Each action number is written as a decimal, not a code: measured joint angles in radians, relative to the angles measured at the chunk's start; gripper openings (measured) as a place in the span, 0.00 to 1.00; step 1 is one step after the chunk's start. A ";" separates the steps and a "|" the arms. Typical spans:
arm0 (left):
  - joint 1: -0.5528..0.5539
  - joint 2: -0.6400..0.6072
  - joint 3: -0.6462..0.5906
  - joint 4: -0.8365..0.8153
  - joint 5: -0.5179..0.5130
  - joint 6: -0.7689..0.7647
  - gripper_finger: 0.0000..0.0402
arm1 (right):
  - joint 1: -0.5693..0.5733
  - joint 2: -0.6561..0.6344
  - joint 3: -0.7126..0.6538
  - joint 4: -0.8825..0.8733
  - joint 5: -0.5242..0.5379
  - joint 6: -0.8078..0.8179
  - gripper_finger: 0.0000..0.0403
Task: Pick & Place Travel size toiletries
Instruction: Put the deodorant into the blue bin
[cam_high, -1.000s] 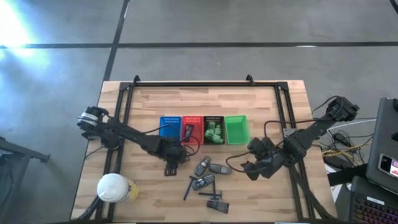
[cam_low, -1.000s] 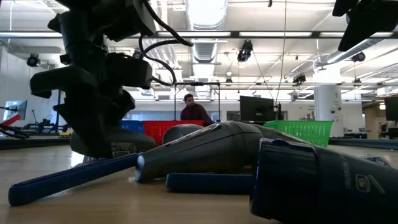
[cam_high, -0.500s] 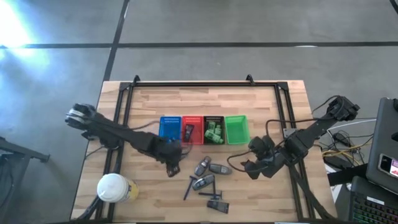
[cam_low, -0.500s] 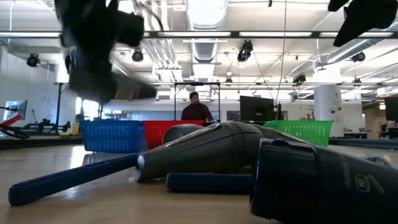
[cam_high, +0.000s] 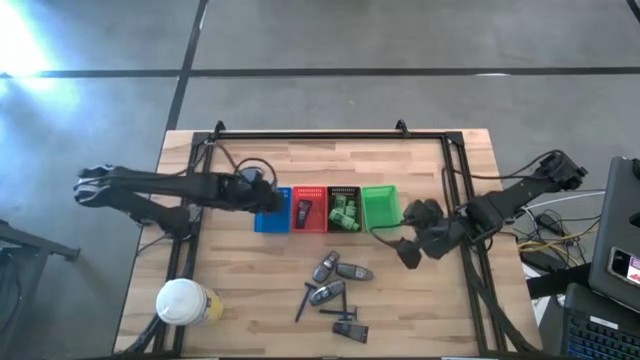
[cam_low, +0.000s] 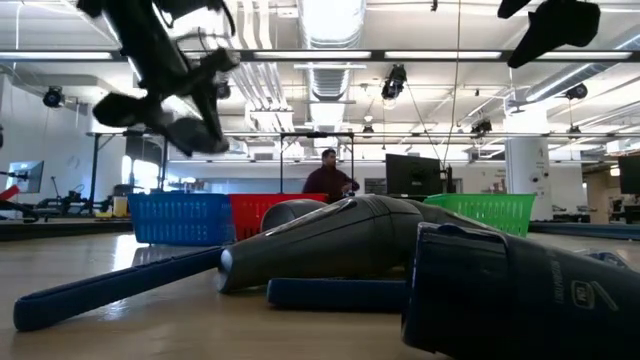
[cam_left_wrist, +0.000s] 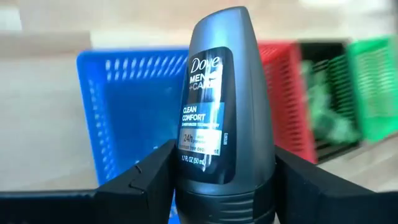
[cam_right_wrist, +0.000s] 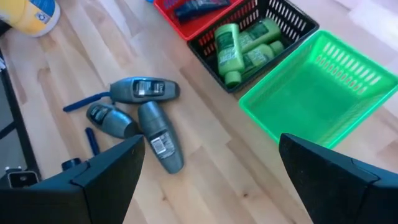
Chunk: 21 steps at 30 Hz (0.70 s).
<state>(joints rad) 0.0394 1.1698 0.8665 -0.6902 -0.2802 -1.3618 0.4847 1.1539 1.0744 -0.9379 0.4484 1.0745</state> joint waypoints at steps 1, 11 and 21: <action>0.010 0.016 -0.012 0.006 0.024 0.003 0.53 | -0.010 -0.002 -0.001 -0.001 -0.005 -0.008 0.91; 0.043 0.158 -0.108 0.066 0.188 0.038 0.62 | -0.086 0.009 -0.002 0.001 -0.053 -0.031 0.91; 0.035 0.129 -0.042 0.072 0.168 0.157 0.89 | -0.156 0.158 -0.075 0.054 -0.327 -0.272 0.91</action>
<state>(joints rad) 0.0740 1.2990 0.8250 -0.6184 -0.1126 -1.2051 0.3286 1.3116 0.9993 -0.8834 0.1217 0.8023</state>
